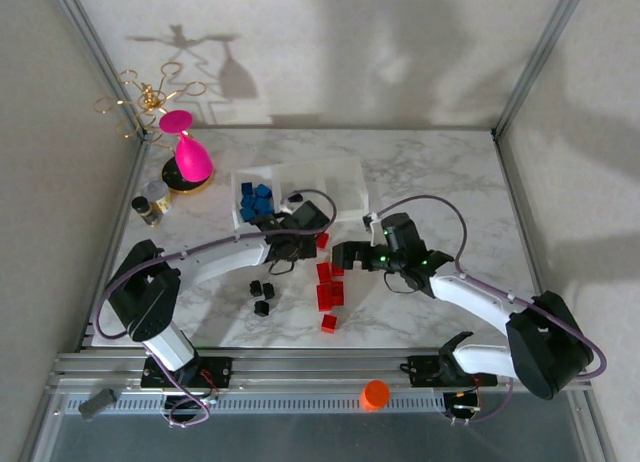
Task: Sort the legos into containers by color
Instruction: Pick up the lego from the middle-left of the table, then place the lego in the container.
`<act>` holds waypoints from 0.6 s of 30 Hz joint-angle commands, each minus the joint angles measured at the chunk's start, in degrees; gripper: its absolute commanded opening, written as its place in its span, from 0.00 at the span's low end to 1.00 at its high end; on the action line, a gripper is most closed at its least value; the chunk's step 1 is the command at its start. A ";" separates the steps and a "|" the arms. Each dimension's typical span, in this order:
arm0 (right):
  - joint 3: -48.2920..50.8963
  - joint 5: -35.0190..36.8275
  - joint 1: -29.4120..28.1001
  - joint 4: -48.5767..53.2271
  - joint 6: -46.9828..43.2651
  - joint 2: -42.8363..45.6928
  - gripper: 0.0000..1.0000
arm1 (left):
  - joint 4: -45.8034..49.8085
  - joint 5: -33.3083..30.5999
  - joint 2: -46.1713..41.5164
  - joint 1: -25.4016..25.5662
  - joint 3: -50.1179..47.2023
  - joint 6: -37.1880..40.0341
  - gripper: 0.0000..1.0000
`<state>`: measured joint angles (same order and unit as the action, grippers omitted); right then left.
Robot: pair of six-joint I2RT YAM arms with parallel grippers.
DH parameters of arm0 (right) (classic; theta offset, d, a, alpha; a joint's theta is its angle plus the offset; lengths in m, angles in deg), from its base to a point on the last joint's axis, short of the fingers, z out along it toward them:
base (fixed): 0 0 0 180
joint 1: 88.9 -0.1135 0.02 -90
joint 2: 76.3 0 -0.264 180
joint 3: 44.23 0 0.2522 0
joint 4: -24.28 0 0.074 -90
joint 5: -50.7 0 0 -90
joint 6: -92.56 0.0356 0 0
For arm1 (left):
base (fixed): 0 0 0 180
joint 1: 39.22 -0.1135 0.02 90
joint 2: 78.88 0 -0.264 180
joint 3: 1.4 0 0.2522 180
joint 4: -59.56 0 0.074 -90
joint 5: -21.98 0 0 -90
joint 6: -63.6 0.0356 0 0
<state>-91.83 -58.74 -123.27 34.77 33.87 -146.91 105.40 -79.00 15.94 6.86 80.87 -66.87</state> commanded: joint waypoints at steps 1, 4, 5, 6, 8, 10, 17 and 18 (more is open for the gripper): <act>-3.06 -2.54 2.78 1.40 -0.42 1.48 0.99 | 2.36 -5.16 2.91 -1.90 7.88 1.99 0.35; -4.87 -2.79 4.22 1.94 -0.71 1.66 0.99 | 2.22 -5.71 7.03 -4.21 14.22 2.51 0.34; -5.33 -2.80 4.61 2.12 -0.77 1.86 0.99 | 2.49 -6.38 8.23 -4.93 16.34 2.71 0.34; -5.60 -2.90 4.91 2.21 -0.86 2.04 0.99 | 2.72 -6.68 9.78 -5.76 18.31 2.83 0.34; -5.72 -2.96 5.27 2.53 -1.07 2.47 0.99 | 1.46 -5.55 11.44 -7.67 20.72 3.06 0.34; -5.49 -2.62 5.55 2.65 -1.31 2.82 0.98 | -0.21 -5.14 13.15 -9.36 21.83 3.25 0.34; -4.22 -2.66 6.15 2.23 -1.10 3.05 0.99 | 5.14 -7.30 24.10 -11.89 33.68 5.89 0.34; -4.06 -2.66 6.20 2.07 -1.04 2.92 0.99 | 5.07 -7.06 25.16 -11.90 34.60 6.51 0.34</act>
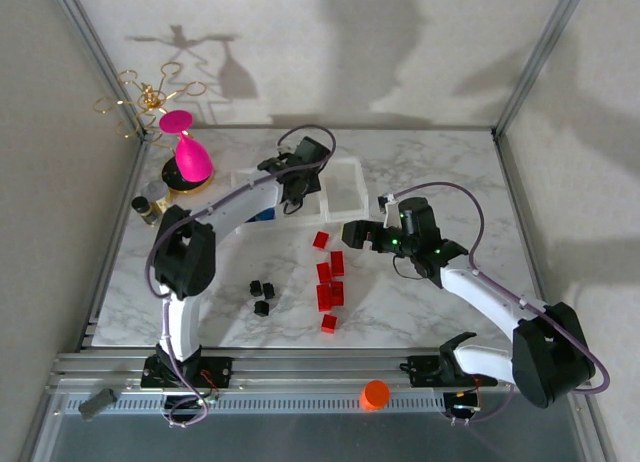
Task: Sort the legos into containers by color
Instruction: Place the lego in the container, then pick up the lego from the middle-left of the table.
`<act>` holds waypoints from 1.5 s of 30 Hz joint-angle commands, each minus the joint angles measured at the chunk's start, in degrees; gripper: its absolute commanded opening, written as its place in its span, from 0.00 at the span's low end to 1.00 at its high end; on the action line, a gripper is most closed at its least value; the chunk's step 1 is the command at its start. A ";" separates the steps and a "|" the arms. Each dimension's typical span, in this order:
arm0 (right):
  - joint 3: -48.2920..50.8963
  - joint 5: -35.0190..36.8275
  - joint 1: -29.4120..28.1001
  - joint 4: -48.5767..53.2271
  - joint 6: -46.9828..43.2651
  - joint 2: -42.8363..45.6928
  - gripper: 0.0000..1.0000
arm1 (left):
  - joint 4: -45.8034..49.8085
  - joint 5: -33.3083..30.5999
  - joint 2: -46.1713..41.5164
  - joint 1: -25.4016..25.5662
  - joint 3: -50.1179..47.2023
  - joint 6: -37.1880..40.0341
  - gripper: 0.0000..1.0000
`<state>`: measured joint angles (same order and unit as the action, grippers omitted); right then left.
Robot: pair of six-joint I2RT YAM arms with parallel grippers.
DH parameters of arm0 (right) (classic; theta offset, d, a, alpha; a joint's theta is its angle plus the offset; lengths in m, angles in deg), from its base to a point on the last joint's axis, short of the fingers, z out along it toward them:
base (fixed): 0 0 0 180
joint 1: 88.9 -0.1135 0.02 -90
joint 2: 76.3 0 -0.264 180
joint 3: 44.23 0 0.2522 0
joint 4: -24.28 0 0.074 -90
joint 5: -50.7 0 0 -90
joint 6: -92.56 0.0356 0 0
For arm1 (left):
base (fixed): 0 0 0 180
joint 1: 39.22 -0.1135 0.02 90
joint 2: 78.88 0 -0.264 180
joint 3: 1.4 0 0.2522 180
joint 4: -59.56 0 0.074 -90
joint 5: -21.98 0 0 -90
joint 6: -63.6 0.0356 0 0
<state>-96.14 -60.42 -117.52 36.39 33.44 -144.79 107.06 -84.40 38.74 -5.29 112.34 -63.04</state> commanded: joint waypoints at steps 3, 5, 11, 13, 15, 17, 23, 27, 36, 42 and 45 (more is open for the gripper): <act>0.27 -1.23 0.68 0.18 -0.50 0.37 0.99 | 6.24 -2.69 6.75 -0.01 7.77 3.42 0.34; 0.32 -1.35 0.81 -0.01 -0.64 0.30 0.99 | 7.43 -3.64 8.96 -0.18 9.66 3.51 0.34; 0.62 -1.16 1.07 0.16 -1.09 0.03 0.99 | 7.05 -4.22 12.28 -1.46 9.87 3.51 0.35; 0.68 -1.17 1.17 0.07 -1.15 -0.13 0.99 | 7.52 -3.93 13.44 -1.85 10.84 3.66 0.35; 0.79 -1.18 1.18 -0.10 -1.09 -0.26 0.99 | 7.83 -4.60 14.26 -1.94 11.66 3.94 0.35; 0.88 -1.15 1.16 -0.19 -1.14 -0.33 0.99 | 7.67 -4.24 14.69 -2.02 11.90 4.12 0.36; 1.06 -1.29 1.22 -0.50 -1.27 -0.49 0.99 | 8.49 -4.72 15.54 -2.22 13.28 4.60 0.45; 0.64 -1.40 1.28 -0.11 -1.63 -0.50 0.99 | 9.01 -4.62 14.46 -2.20 14.41 5.07 0.50; -0.87 -3.63 1.19 1.79 -5.81 -0.40 0.99 | 7.07 0.12 3.74 -1.13 8.51 4.57 0.49; -1.66 -4.05 0.68 5.11 -8.23 -0.69 0.99 | 1.73 2.23 -9.25 0.20 -5.88 2.85 0.49; -1.36 -4.20 -0.73 5.86 -8.89 -0.75 0.99 | 0.14 2.23 -15.83 0.89 -14.43 1.49 0.49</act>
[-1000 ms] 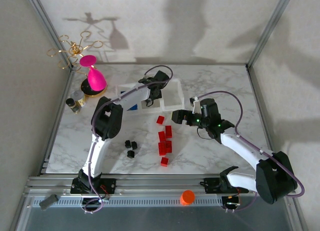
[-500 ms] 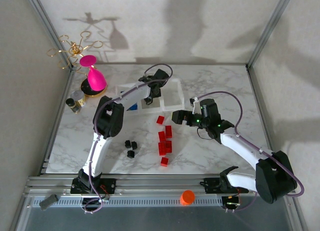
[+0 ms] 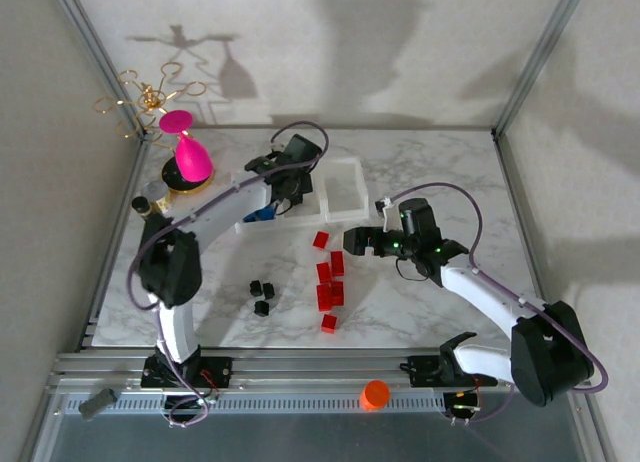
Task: Sort the legos into containers by color
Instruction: Pick up the lego from the middle-left of the table.
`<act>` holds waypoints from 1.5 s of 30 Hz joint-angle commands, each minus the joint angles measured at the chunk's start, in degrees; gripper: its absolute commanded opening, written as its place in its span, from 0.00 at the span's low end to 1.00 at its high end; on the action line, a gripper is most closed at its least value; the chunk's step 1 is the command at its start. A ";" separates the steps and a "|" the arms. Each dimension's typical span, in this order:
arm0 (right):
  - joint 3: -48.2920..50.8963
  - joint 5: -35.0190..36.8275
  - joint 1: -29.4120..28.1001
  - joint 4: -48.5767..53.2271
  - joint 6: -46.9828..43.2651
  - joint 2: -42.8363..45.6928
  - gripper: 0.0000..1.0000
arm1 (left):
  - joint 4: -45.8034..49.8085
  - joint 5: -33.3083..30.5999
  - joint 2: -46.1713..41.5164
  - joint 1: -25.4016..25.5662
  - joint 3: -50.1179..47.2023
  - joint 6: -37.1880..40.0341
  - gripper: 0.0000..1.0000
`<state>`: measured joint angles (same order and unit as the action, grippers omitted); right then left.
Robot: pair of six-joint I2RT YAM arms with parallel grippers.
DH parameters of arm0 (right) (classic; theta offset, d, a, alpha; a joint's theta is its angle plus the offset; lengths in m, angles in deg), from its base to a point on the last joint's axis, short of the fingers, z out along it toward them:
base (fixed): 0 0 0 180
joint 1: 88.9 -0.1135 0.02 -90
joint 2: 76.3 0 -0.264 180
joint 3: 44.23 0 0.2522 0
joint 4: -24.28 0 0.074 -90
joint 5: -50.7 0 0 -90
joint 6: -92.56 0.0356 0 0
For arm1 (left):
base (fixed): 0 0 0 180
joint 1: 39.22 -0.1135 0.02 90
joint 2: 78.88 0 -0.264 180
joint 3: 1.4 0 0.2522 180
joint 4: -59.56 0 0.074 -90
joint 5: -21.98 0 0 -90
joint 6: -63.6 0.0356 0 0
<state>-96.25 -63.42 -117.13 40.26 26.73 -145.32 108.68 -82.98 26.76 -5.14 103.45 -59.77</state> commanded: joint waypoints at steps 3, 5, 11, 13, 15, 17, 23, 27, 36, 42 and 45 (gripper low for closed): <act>-0.86 -0.67 -3.01 2.91 -2.65 -0.74 0.99 | -1.63 0.13 -10.08 2.09 -13.17 -3.35 0.49; -0.68 0.03 -4.51 3.64 -2.89 -1.10 0.99 | -1.26 -0.51 -13.85 3.03 -17.64 -4.78 0.49; 1.58 1.84 -9.89 1.99 -1.02 -1.50 0.99 | 0.36 0.33 -23.92 5.28 -31.15 -9.58 0.51; 2.21 2.98 -11.25 0.90 0.21 -2.13 0.99 | 0.65 1.24 -26.31 5.98 -34.72 -10.77 0.52; 2.83 2.94 -13.37 -0.57 1.18 -2.80 0.99 | 0.70 1.86 -27.64 6.57 -37.45 -11.78 0.52; 3.45 2.35 -13.68 -1.99 1.94 -3.39 0.99 | 0.05 3.32 -28.34 7.02 -39.61 -12.47 0.52; 3.71 3.16 -14.05 -2.15 2.37 -3.95 0.99 | -0.04 3.63 -27.51 9.85 -43.54 -15.03 0.53; 3.94 3.61 -14.17 -1.87 2.46 -3.43 0.99 | -0.77 3.46 -29.17 9.95 -47.96 -18.03 0.52; 3.81 3.60 -14.30 -2.22 2.53 -4.34 0.99 | -3.47 3.62 -30.92 9.85 -53.63 -20.84 0.47; 3.83 4.01 -14.35 -2.22 2.53 -4.37 0.99 | -6.02 4.74 -30.22 9.55 -55.27 -20.18 0.44; 3.91 4.17 -14.39 -2.14 2.40 -4.37 0.99 | -6.04 4.65 -29.23 9.42 -55.45 -20.25 0.41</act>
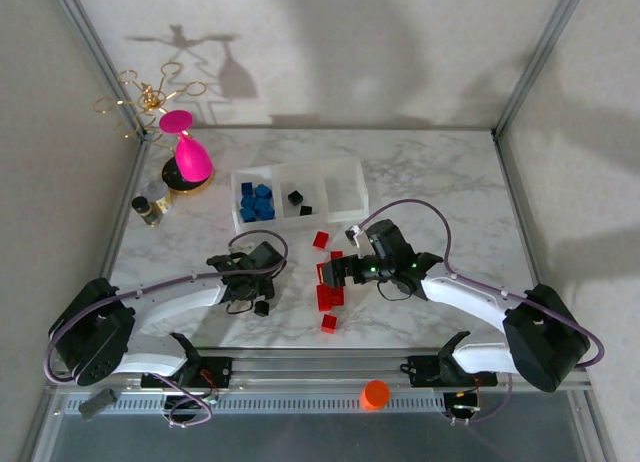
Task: Sort the legos into containers by color
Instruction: Pick up the lego from the middle-left of the table.
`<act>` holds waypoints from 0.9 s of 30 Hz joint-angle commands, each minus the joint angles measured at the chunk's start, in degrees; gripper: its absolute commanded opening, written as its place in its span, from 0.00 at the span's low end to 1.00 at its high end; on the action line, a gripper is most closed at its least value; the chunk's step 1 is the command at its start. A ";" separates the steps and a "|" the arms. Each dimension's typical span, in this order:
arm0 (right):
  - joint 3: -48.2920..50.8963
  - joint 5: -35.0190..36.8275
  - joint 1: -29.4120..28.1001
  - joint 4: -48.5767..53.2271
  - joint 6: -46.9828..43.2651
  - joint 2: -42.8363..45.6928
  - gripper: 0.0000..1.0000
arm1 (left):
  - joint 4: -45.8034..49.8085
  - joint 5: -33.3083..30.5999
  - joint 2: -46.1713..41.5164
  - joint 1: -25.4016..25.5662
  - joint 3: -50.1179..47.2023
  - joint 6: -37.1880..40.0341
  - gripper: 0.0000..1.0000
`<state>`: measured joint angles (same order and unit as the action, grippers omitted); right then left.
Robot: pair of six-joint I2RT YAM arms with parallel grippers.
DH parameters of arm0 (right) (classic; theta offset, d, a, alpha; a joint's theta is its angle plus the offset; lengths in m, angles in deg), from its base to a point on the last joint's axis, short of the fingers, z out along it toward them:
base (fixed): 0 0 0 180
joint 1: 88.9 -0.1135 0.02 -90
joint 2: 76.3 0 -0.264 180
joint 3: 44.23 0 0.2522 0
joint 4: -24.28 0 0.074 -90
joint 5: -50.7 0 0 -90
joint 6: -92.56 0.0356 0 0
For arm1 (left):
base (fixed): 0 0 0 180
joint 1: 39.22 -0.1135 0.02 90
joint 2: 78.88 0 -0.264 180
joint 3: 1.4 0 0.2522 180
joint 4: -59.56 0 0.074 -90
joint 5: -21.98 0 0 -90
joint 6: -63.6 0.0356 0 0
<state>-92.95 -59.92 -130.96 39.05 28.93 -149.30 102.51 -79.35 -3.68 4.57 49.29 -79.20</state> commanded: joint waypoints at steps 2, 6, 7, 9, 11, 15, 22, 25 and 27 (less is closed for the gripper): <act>0.55 0.81 -0.56 -0.93 0.25 -0.48 0.99 | 0.43 0.72 1.35 -0.38 -1.23 -0.77 0.39; 0.42 0.84 -0.54 -1.02 0.13 -0.81 0.99 | 2.09 -0.96 0.99 -0.40 -1.06 -0.82 0.36; 0.42 0.83 -0.56 -1.08 0.15 -0.88 0.99 | 2.71 -1.43 1.00 -0.46 -0.98 -0.82 0.36; 0.35 0.65 -0.56 -1.32 0.14 -1.25 0.99 | 3.38 -1.93 0.84 -0.59 -1.11 -0.65 0.33; 0.17 0.58 -0.55 -1.39 0.07 -1.77 0.99 | 3.51 -2.18 0.37 -0.63 -1.35 -0.64 0.31; 0.15 0.34 -0.52 -1.70 0.09 -2.02 0.99 | 3.88 -2.37 -0.52 -1.25 -1.60 -0.64 0.30; -0.26 0.39 -0.54 -1.63 0.13 -2.03 0.99 | 5.93 -3.82 -1.87 -2.22 0.22 -0.38 0.28; -0.63 0.92 -0.42 -1.22 0.24 -1.59 0.99 | 7.53 -4.39 -3.13 -2.31 2.48 -0.12 0.28; -0.98 1.02 -0.14 -1.40 0.35 -1.06 0.99 | 8.91 -5.32 -3.90 -2.39 4.72 0.06 0.28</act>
<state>-92.95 -59.92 -131.05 38.22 28.96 -150.83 107.85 -81.67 -5.67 2.66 50.31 -79.17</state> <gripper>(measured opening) 0.988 0.285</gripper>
